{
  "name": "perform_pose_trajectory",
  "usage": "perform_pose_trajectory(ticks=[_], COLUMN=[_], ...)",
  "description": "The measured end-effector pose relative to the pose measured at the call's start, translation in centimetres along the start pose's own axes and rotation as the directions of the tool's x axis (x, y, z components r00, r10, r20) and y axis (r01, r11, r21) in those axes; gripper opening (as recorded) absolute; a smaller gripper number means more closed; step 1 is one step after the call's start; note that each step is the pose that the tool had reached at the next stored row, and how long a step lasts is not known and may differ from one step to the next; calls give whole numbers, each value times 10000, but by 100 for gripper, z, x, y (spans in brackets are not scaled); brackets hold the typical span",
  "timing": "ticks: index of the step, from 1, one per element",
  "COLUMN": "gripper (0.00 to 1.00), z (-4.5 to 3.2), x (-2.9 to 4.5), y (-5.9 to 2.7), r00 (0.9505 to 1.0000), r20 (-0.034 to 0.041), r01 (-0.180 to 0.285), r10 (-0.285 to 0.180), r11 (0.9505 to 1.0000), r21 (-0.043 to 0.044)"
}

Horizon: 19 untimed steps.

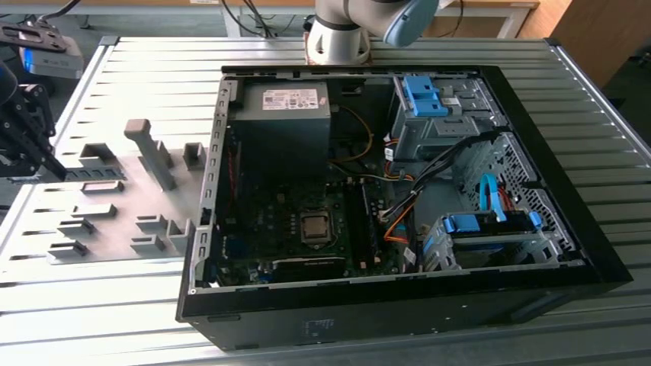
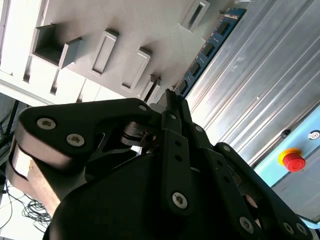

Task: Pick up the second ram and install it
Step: 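Pick up the second ram and move it above second insertion slot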

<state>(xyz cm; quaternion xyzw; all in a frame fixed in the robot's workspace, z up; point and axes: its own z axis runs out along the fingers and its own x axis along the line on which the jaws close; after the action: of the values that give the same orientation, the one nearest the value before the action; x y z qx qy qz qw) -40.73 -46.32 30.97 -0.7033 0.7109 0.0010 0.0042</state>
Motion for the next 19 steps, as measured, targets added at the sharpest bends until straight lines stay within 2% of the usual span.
perform_pose_trajectory(ticks=[10,19], gripper=[14,14], z=[-59,-156], x=[-1,-1], y=[-1,-1], r00=[10000,10000], r20=[0,0], r01=[0,0], r10=[0,0], r11=[10000,10000], r21=[0,0])
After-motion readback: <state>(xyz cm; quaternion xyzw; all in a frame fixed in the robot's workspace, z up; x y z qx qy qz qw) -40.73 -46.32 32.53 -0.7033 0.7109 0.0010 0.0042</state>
